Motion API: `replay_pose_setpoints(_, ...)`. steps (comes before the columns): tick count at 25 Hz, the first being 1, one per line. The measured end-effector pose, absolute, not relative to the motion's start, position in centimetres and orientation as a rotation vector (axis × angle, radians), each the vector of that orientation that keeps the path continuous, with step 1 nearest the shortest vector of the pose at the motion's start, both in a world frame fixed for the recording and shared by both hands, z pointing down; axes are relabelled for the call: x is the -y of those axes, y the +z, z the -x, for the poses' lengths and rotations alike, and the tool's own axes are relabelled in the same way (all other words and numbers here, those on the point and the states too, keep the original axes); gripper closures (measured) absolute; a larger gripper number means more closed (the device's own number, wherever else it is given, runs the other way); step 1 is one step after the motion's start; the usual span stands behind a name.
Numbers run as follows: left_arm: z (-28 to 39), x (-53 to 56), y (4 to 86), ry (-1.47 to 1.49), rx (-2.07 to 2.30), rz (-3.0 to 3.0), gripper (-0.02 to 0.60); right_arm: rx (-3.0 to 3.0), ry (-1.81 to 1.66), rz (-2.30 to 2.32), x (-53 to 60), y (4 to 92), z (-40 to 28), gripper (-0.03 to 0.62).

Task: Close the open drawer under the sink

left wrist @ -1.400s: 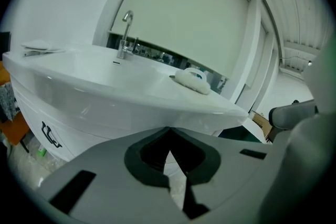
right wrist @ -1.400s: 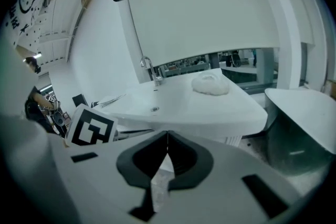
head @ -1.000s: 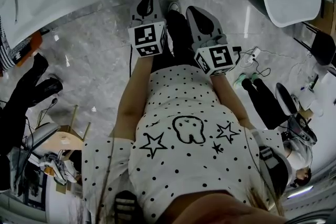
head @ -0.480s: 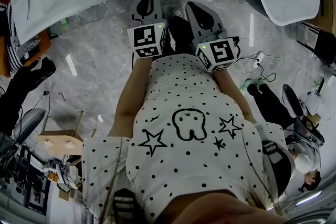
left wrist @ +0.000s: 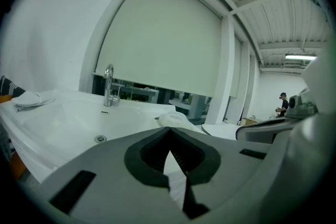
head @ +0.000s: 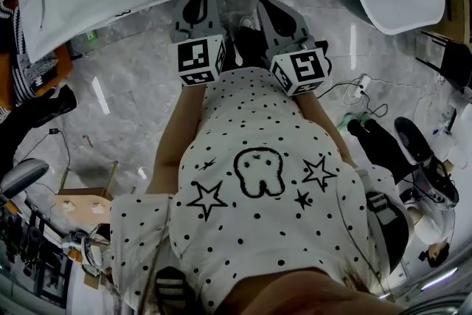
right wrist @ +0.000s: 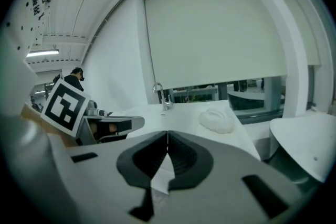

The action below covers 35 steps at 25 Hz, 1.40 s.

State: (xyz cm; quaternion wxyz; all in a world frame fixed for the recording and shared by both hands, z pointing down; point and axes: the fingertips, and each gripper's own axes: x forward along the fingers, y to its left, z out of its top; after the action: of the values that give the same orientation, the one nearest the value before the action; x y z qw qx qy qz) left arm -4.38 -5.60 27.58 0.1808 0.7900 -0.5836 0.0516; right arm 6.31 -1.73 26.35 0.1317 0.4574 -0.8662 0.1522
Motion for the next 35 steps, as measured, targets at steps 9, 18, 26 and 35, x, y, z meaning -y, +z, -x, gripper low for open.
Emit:
replay_pose_setpoints(9, 3.0, 4.5, 25.0, 0.138, 1.607, -2.291, 0.577, 2.541, 0.413, -1.296, 1.7, 25.2, -6.0, 0.579)
replay_pose_setpoints(18, 2.9, 2.4, 22.7, 0.094, 1.551, -2.383, 0.577, 2.561, 0.366, -1.299, 0.4, 23.7, -4.4, 0.579)
replay_pose_setpoints(26, 3.8, 1.3, 22.4, 0.092, 1.536, -2.396, 0.577, 2.576, 0.342, -1.256, -0.2, 23.7, -3.7, 0.579)
replay_pose_setpoints(35, 4.7, 0.6, 22.3, 0.091, 1.55, -2.403, 0.577, 2.595, 0.319, -1.269, 0.1, 23.6, -4.0, 0.58)
